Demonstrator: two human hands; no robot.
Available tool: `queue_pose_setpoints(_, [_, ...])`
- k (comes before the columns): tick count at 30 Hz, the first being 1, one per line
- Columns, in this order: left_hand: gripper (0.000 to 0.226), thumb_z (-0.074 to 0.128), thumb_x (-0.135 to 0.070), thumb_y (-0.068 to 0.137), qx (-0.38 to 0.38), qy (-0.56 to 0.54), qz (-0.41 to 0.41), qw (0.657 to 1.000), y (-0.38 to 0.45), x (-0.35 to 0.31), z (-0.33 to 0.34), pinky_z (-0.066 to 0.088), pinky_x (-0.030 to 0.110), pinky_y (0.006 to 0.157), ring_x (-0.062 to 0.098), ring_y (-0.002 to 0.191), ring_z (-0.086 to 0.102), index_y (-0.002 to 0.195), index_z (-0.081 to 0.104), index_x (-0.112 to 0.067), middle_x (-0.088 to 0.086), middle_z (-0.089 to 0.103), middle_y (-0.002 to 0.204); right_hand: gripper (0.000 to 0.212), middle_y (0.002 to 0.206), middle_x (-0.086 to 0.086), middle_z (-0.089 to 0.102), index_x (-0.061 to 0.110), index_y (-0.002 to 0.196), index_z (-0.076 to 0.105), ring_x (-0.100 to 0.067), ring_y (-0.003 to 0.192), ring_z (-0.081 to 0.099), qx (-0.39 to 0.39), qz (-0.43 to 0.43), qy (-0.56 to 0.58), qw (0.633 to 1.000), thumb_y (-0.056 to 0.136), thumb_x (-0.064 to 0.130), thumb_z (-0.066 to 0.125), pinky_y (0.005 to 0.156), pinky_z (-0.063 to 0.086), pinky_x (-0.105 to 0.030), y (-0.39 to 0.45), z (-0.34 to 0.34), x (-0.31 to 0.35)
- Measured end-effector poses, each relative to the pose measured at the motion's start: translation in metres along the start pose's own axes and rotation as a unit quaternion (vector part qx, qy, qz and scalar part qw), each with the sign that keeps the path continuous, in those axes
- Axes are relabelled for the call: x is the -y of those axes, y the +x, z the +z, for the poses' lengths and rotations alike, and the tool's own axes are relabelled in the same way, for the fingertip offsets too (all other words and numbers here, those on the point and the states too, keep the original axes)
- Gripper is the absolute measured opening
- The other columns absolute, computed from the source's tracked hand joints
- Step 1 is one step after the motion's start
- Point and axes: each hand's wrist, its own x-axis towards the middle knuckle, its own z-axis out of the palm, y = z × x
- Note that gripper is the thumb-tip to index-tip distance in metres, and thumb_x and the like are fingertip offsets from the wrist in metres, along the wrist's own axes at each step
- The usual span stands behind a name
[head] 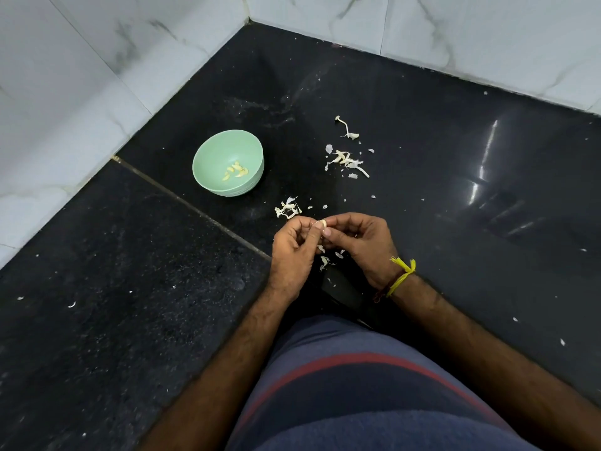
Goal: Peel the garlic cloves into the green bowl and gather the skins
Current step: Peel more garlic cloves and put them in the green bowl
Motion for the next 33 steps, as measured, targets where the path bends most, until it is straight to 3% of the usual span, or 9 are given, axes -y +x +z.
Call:
queue_pose_setpoints(2, [0.018, 0.064, -0.018, 0.098, 0.000, 0.010, 0.005, 1.000, 0.000, 0.002, 0.000, 0.054, 0.039, 0.071, 0.028, 0.074, 0.062, 0.096, 0.066, 0.000, 0.033, 0.065, 0.086, 0.017, 0.090, -0.018, 0.074, 0.001, 0.097, 0.073, -0.030, 0.083, 0.072, -0.003, -0.002, 0.005, 1.000, 0.081, 0.005, 0.077, 0.078, 0.059, -0.040, 0.001, -0.001, 0.000])
queue_pose_setpoints(5, [0.016, 0.063, -0.014, 0.099, -0.001, 0.013, 0.010, 1.000, 0.001, 0.004, 0.001, 0.057, 0.031, 0.069, 0.027, 0.075, 0.064, 0.096, 0.066, 0.001, 0.032, 0.067, 0.087, 0.014, 0.088, -0.018, 0.074, 0.002, 0.095, 0.073, -0.029, 0.081, 0.072, -0.008, -0.006, 0.005, 1.000, 0.082, 0.006, 0.076, 0.075, 0.058, -0.039, 0.001, -0.001, 0.000])
queue_pose_setpoints(10, [0.014, 0.066, -0.013, 0.097, -0.032, 0.032, 0.013, 0.999, 0.000, 0.005, 0.002, 0.054, 0.023, 0.063, 0.011, 0.067, 0.065, 0.098, 0.068, 0.001, 0.012, 0.070, 0.078, 0.011, 0.090, -0.013, 0.075, 0.001, 0.098, 0.073, -0.028, 0.085, 0.073, -0.020, -0.020, -0.042, 0.999, 0.087, 0.006, 0.072, 0.080, 0.060, -0.042, -0.001, 0.000, 0.002])
queue_pose_setpoints(15, [0.010, 0.067, -0.010, 0.096, -0.051, 0.042, 0.020, 0.998, -0.002, 0.003, 0.002, 0.054, 0.022, 0.064, 0.006, 0.065, 0.064, 0.100, 0.071, -0.002, 0.006, 0.072, 0.079, 0.015, 0.092, -0.008, 0.077, 0.007, 0.099, 0.076, -0.029, 0.089, 0.074, -0.020, -0.034, -0.067, 0.997, 0.086, 0.015, 0.076, 0.085, 0.059, -0.051, -0.002, 0.005, 0.002])
queue_pose_setpoints(19, [0.007, 0.069, -0.012, 0.094, -0.081, 0.129, 0.073, 0.986, -0.003, 0.002, 0.004, 0.052, 0.018, 0.065, 0.001, 0.066, 0.064, 0.092, 0.074, -0.007, -0.004, 0.072, 0.076, 0.020, 0.090, -0.008, 0.076, 0.009, 0.101, 0.075, -0.027, 0.088, 0.074, -0.055, -0.030, -0.071, 0.996, 0.083, 0.015, 0.080, 0.084, 0.059, -0.051, -0.001, 0.007, -0.001])
queue_pose_setpoints(24, [0.010, 0.069, -0.016, 0.095, -0.087, 0.178, 0.091, 0.976, -0.004, 0.000, 0.004, 0.051, 0.015, 0.063, 0.007, 0.069, 0.065, 0.091, 0.073, -0.008, -0.004, 0.071, 0.077, 0.012, 0.087, -0.008, 0.075, 0.007, 0.094, 0.073, -0.026, 0.085, 0.073, -0.033, -0.042, -0.108, 0.993, 0.086, 0.016, 0.077, 0.080, 0.060, -0.048, 0.000, 0.005, 0.000])
queue_pose_setpoints(33, [0.011, 0.068, -0.021, 0.095, -0.089, 0.169, 0.028, 0.981, 0.000, 0.004, 0.005, 0.060, 0.041, 0.071, 0.023, 0.073, 0.070, 0.089, 0.074, -0.014, 0.001, 0.073, 0.077, 0.008, 0.094, -0.001, 0.071, 0.008, 0.097, 0.072, -0.017, 0.088, 0.069, -0.043, -0.165, -0.231, 0.958, 0.090, 0.010, 0.069, 0.078, 0.058, -0.042, 0.001, 0.006, -0.011])
